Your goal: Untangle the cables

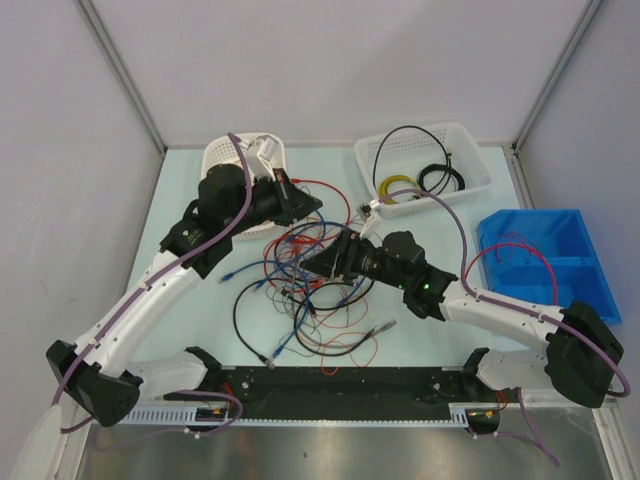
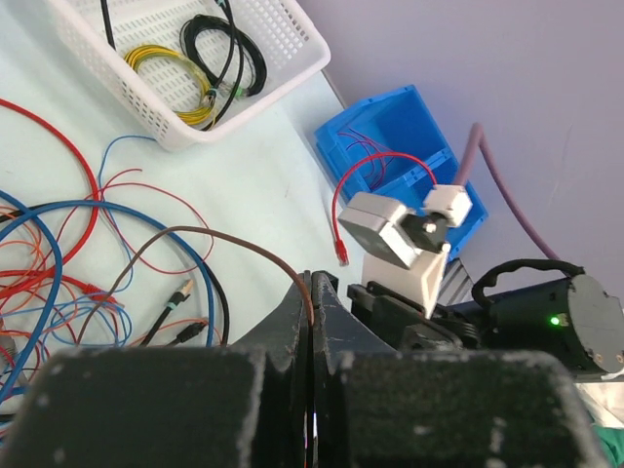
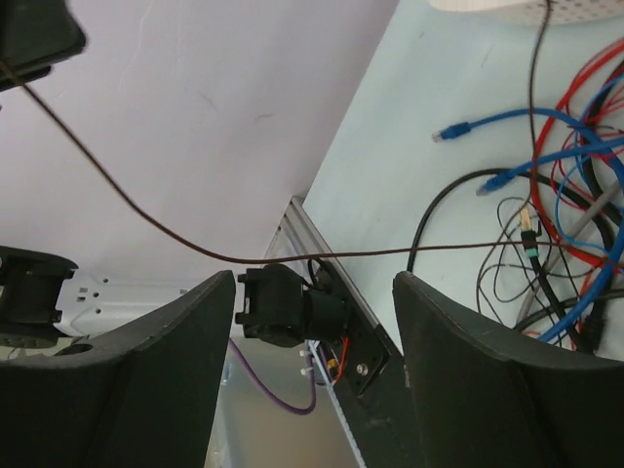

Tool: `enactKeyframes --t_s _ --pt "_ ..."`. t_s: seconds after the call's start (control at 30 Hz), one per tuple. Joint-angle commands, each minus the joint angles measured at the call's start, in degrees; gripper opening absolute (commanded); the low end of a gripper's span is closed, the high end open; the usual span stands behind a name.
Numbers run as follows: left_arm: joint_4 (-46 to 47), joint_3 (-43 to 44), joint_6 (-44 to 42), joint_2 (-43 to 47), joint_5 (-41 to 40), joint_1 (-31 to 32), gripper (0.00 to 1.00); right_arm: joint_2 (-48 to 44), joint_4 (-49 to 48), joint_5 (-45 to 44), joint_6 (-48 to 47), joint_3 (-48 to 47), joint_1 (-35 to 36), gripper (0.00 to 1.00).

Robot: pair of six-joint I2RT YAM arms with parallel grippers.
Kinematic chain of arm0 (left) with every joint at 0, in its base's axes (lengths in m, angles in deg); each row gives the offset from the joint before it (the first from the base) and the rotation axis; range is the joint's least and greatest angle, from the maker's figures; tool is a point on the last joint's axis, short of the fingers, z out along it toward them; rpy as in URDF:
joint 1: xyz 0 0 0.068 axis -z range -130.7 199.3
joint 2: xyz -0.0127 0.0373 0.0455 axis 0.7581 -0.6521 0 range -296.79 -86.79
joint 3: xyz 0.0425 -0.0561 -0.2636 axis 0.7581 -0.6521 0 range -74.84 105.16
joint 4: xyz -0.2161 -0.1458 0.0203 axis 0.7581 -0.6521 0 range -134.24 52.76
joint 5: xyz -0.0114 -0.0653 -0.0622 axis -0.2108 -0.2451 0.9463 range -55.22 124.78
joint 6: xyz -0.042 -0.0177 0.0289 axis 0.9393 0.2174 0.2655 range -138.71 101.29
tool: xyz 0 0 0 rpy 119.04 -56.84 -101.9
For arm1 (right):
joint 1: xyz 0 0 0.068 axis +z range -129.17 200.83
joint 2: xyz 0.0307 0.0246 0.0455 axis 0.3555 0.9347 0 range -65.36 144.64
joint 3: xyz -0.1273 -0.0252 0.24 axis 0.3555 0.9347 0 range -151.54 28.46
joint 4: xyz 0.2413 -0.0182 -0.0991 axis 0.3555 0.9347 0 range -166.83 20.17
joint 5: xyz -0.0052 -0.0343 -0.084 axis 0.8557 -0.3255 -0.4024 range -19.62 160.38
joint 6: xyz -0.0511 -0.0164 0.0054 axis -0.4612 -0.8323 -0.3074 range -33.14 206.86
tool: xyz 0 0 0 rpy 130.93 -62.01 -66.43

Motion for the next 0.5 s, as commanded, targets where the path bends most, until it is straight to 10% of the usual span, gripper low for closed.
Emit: enactKeyframes --t_s 0.0,0.47 --pt "1.2 2.36 0.37 -0.2 0.96 -0.34 0.0 -2.11 -6.63 -0.51 -4.9 -1.92 1.24 0.71" --pt "1.98 0.51 1.42 -0.47 1.57 -0.34 0.0 -2.75 2.58 -11.14 -21.42 -11.31 5.91 0.71"
